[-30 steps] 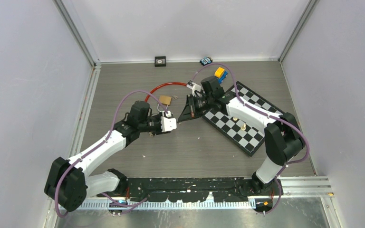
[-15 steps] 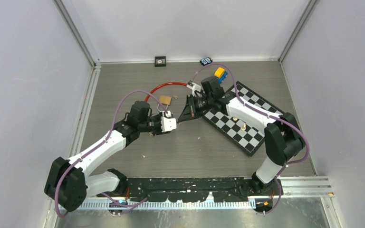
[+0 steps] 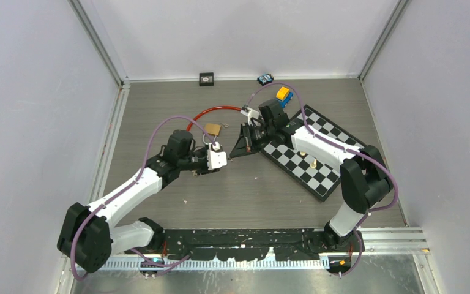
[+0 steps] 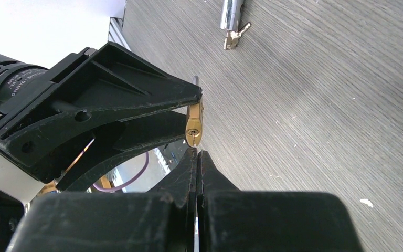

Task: Unlock with the key

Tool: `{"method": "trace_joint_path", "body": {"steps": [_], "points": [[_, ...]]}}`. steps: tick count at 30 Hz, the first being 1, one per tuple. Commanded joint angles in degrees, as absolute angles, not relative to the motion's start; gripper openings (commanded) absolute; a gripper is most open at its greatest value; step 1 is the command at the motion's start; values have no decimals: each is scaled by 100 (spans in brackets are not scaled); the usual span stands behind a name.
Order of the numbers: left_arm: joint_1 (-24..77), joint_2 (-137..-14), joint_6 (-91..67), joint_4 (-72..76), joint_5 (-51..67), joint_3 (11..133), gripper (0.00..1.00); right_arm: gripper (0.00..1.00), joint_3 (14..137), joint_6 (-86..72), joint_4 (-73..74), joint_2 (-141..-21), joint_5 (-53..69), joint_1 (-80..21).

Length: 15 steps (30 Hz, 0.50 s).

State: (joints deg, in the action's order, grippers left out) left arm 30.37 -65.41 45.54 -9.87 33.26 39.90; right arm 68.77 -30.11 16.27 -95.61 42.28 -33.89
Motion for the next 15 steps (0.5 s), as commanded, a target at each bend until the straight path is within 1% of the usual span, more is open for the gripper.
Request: {"method": "trace_joint_path", "body": {"steps": [1,12,15], "points": [[3015,-6432,4517,-711,3608,4061,0,1,6873,-2892,1457,-9549,4163,-3366],[3006,-6437,4504,-716,3618,4078,0,1,6860,-2796,1526,-9493,4091,-3387],[3006,-6486,4443,-620,3428,4078,0,1,6897,-2762,1560,-9494,4035,-3465]]}}
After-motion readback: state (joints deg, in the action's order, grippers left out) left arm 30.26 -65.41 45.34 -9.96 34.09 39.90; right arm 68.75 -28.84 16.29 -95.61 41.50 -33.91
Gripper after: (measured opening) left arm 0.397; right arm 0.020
